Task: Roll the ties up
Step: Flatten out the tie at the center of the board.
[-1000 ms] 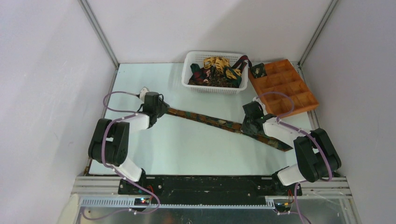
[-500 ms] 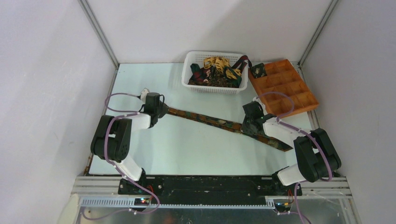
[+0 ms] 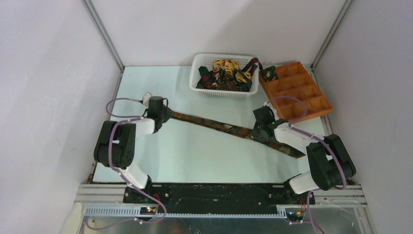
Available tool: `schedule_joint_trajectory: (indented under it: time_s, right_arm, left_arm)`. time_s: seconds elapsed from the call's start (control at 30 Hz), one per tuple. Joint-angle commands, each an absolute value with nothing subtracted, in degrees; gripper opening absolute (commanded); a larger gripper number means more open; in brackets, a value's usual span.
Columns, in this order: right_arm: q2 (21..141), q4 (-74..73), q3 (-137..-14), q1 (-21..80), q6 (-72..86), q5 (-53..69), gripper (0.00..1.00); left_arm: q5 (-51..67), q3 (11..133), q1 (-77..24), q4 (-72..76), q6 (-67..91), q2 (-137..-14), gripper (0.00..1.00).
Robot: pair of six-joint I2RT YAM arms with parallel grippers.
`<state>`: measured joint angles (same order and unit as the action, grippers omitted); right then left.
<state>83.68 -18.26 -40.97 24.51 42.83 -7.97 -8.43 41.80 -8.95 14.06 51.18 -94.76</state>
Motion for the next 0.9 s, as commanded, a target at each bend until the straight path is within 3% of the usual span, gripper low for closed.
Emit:
schedule_joint_trajectory:
  time_s: [0.0,0.87]
  right_arm:
    - [82.1,-18.6,-41.0,24.3,42.5,-9.6,0.02]
    - [81.3,-19.4,-41.0,24.2,42.6,-10.4,0.02]
  left_arm:
    - [-9.9,43.3,-6.6,15.3,51.2,-93.5,0.0]
    - [-10.9,44.6,-4.4,13.9,49.4,-94.1,0.0]
